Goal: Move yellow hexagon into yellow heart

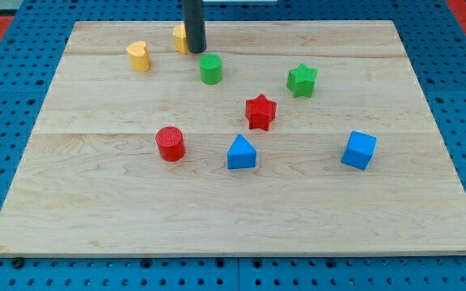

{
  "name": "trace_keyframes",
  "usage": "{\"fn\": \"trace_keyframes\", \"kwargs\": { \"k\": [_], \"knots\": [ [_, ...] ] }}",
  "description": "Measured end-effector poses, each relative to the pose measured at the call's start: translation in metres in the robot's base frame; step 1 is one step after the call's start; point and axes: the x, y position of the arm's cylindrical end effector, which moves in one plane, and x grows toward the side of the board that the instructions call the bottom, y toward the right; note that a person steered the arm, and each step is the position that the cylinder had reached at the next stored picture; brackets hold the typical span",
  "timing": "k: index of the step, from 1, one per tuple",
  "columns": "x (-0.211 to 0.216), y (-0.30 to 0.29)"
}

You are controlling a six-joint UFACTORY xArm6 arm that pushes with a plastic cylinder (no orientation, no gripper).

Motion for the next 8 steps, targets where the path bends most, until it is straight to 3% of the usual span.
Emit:
{"fn": "trace_keyframes", "kwargs": {
  "k": [4, 6, 8],
  "knots": [
    [0.0, -0.009],
    [-0.038, 0.039],
    [-0.035, -0.047]
  ]
}}
